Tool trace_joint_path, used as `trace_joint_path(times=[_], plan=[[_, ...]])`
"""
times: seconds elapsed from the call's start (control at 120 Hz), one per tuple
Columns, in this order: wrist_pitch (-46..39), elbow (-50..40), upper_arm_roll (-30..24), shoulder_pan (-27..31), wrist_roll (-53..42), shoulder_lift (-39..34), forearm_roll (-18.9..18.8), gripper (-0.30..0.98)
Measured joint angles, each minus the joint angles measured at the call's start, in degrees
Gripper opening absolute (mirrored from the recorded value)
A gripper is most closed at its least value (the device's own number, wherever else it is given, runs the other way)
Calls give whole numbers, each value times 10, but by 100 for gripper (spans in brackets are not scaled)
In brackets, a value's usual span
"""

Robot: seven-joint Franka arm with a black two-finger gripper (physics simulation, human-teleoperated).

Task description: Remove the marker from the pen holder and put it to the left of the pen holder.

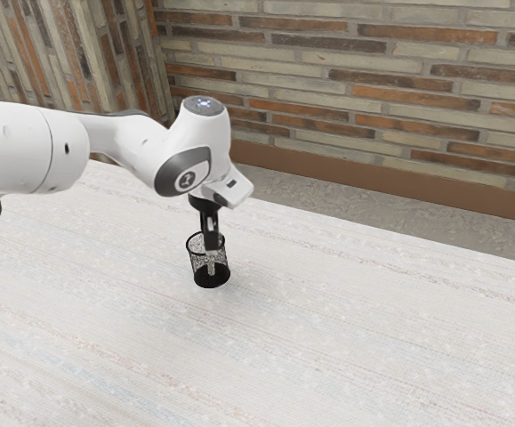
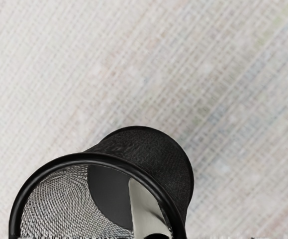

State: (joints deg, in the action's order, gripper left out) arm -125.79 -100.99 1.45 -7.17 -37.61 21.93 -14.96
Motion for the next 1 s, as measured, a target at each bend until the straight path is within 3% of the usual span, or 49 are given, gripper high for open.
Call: trace_joint_path(times=[0.133,0.267,0.492,0.742,0.858,1.0], plan=[[-1,-1,0,-1,0,0,-3,22],[0,-1,0,-1,2,-1,-5,5],[35,22,1,0,9,-36,-8,-5],[242,200,2,12,17,-82,-7,-9],[350,261,2,64,37,-13,-20,-10],[480,455,0,94,71,172,-23,-10]])
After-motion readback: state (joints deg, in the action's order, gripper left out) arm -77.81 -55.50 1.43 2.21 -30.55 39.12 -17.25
